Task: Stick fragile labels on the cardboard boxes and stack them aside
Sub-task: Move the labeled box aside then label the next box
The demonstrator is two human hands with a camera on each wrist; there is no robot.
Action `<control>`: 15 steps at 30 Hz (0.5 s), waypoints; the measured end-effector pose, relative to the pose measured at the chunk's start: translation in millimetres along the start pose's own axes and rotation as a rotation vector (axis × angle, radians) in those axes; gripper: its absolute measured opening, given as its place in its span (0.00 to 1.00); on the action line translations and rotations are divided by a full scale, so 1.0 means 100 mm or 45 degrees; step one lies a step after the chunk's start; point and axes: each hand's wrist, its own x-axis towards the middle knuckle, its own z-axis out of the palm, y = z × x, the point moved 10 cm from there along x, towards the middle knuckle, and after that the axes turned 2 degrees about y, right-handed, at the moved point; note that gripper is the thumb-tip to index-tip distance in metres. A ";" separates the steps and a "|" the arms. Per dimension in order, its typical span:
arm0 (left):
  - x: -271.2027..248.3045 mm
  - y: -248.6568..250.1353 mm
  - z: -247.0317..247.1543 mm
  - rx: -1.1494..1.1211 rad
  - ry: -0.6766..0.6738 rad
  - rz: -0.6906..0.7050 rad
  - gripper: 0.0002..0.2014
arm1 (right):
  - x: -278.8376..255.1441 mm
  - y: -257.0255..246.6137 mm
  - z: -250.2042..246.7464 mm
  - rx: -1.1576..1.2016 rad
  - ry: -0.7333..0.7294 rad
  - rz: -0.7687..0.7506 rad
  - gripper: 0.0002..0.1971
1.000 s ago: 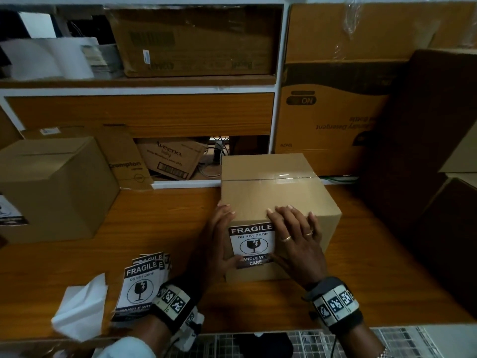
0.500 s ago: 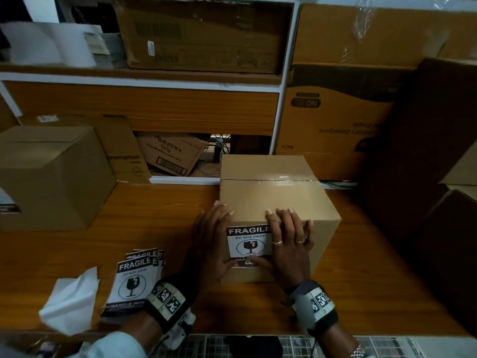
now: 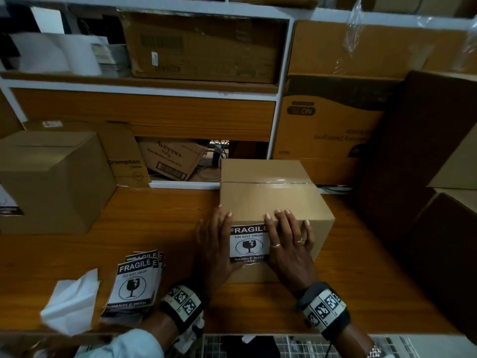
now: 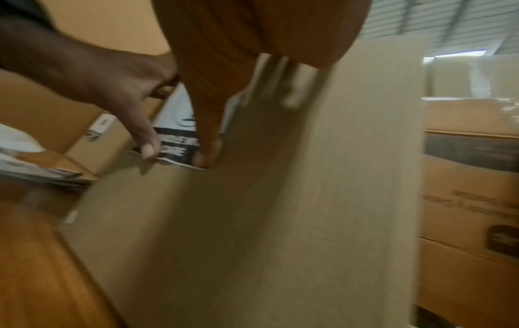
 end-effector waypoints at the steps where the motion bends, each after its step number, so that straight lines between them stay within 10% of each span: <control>1: -0.01 0.00 0.00 0.021 -0.020 -0.007 0.77 | -0.01 -0.01 0.03 -0.021 0.002 0.014 0.59; 9: 0.00 -0.04 -0.21 -0.022 0.081 0.153 0.66 | -0.01 0.11 -0.02 0.056 0.016 0.011 0.60; 15: 0.13 -0.19 -0.36 -0.319 0.279 0.056 0.32 | 0.08 0.15 -0.02 0.258 0.126 0.173 0.38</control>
